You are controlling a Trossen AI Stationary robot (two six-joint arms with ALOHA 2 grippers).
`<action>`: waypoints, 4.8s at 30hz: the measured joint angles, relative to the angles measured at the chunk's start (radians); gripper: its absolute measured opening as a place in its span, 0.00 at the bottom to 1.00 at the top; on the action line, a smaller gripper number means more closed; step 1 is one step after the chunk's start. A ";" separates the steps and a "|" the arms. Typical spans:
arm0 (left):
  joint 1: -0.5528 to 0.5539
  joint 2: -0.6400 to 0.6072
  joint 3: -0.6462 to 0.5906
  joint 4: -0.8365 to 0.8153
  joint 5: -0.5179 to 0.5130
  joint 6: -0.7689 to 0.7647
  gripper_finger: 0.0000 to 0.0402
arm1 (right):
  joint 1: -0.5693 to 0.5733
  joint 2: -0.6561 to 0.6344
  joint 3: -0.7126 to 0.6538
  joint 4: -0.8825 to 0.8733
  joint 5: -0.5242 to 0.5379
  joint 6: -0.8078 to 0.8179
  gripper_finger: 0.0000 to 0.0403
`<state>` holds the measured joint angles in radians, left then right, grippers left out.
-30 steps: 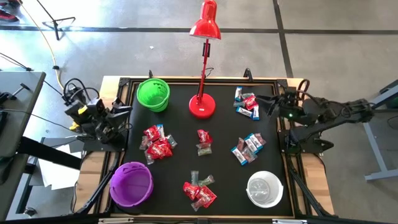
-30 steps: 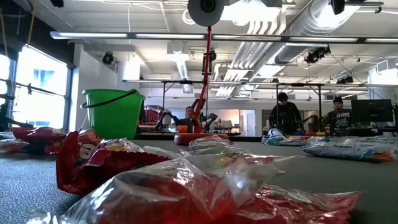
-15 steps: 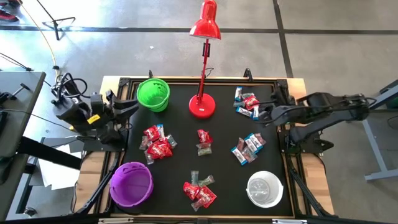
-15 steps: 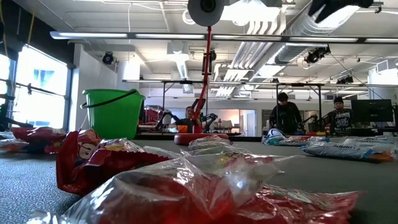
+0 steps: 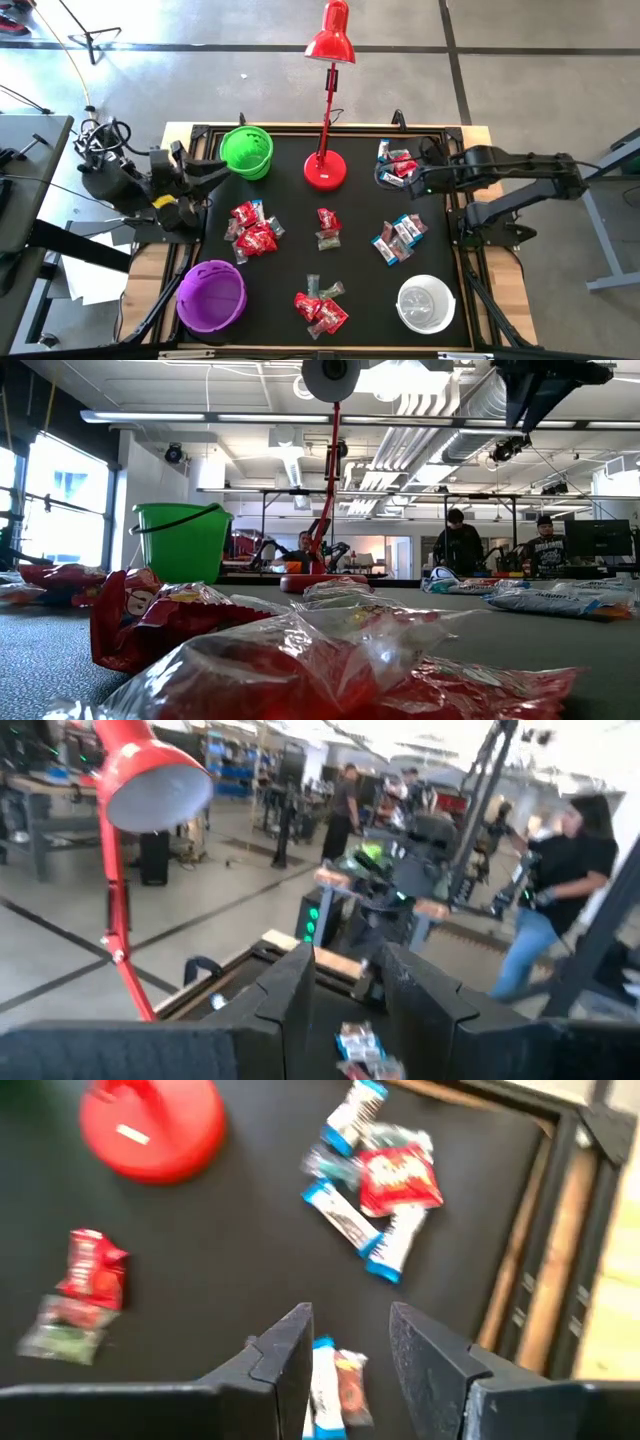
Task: Sort candy
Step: Put the white chocolate into the white bucket
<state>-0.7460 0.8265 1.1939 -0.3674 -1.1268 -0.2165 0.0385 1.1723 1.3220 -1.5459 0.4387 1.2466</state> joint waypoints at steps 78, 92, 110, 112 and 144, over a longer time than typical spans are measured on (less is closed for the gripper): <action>0.760 0.208 0.366 -0.316 0.279 0.210 0.26 | -0.687 0.265 -0.673 0.905 -0.324 -0.325 0.31; 0.760 0.208 0.366 -0.330 0.280 0.213 0.26 | -0.686 0.251 -0.670 0.891 -0.366 -0.334 0.09; 0.760 0.208 0.366 -0.406 0.280 0.192 0.26 | -0.590 -0.051 -0.615 0.792 -0.458 -0.318 0.09; 0.760 0.208 0.366 -0.415 0.280 0.192 0.26 | -0.530 -0.087 -0.584 0.793 -0.472 -0.285 0.09; 0.760 0.208 0.365 -0.560 0.417 0.088 0.26 | 0.747 0.205 -0.126 0.600 -0.459 0.944 0.09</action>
<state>0.0135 1.0344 1.5589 -0.9272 -0.7094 -0.1287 0.7858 1.3772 1.1961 -0.9459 -0.0202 2.1906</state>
